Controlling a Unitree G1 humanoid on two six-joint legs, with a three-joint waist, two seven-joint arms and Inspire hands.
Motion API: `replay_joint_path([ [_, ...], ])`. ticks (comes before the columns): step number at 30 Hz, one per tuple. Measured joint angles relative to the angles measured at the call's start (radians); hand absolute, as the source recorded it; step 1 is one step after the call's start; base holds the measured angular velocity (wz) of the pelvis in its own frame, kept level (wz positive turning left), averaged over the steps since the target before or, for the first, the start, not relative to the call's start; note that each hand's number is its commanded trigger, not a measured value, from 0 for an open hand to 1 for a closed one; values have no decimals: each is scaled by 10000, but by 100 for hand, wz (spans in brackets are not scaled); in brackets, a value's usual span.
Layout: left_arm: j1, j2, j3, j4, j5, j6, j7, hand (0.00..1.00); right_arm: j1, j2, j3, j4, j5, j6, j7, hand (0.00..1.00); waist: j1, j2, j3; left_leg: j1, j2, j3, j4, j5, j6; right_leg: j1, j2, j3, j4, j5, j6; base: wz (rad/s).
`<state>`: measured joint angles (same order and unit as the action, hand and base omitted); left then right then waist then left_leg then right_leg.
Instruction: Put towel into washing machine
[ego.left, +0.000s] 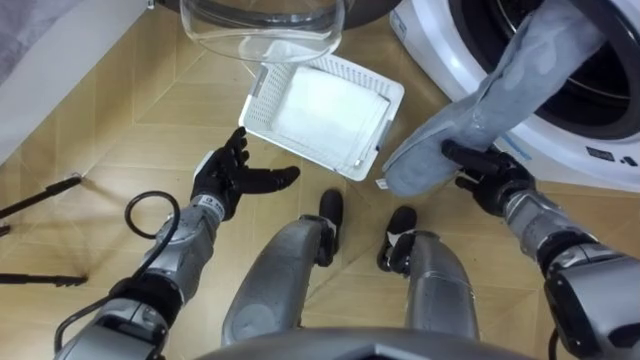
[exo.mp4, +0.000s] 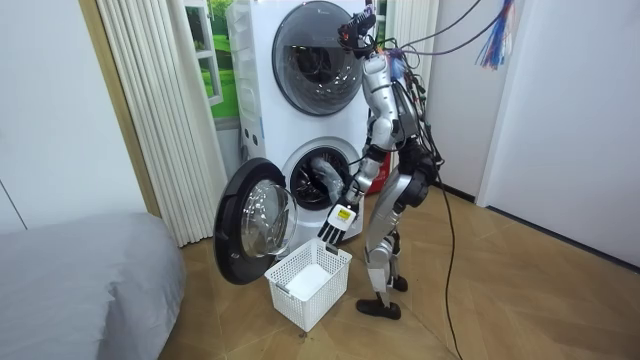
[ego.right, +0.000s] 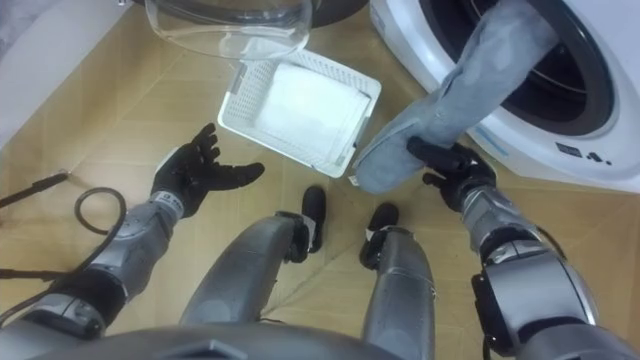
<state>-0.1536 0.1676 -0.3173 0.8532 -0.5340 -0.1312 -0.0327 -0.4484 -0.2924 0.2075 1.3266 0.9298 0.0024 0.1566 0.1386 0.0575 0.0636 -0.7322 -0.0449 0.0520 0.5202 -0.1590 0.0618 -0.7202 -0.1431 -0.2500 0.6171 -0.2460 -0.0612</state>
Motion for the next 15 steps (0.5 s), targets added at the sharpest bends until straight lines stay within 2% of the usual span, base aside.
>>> replay_joint_path([
  [3, -3, 17, 5, -192, 73, 28, 110, 0, -117, -131, -415, -52, 1304, 45, -28, 100, 43, -25, 16, -103, -94, 34, 13, 22, 22, -219, -134, 52, 246, -94, 9, 6],
  [5, 201, 38, 12, -539, 86, 52, 267, 0, -299, -180, -824, -103, 2065, 71, -64, 100, 27, -47, 30, -274, -132, 48, 91, 27, 26, -416, -174, 99, 385, -127, 16, 4],
  [8, 269, 56, -17, -1089, 106, 131, 442, 0, -609, -483, -1224, -611, 3888, 203, -359, 100, -7, -203, 97, -537, -223, 294, 211, 45, 59, -885, -350, 292, 818, -259, 36, 0],
  [10, 246, 79, 3, -1095, 86, 138, 508, 0, -931, -689, -1398, -746, 4811, 208, -533, 100, -120, -239, 99, -629, -222, 332, 262, 46, 61, -974, -373, 297, 870, -257, 31, -3],
  [11, 275, 123, 20, -1131, 70, 138, 587, 0, -1058, -796, -1738, -918, 5195, 215, -673, 100, -163, -358, 116, -628, -231, 376, 295, 46, 61, -1013, -383, 358, 943, -271, 35, 0],
  [15, 447, 306, 20, -1329, 167, 156, 850, 0, -1843, -1250, -2679, -1397, 5830, 227, -1128, 100, -469, -639, 67, -582, -225, 392, 344, 46, 61, -954, -379, 361, 962, -273, 32, 0],
])
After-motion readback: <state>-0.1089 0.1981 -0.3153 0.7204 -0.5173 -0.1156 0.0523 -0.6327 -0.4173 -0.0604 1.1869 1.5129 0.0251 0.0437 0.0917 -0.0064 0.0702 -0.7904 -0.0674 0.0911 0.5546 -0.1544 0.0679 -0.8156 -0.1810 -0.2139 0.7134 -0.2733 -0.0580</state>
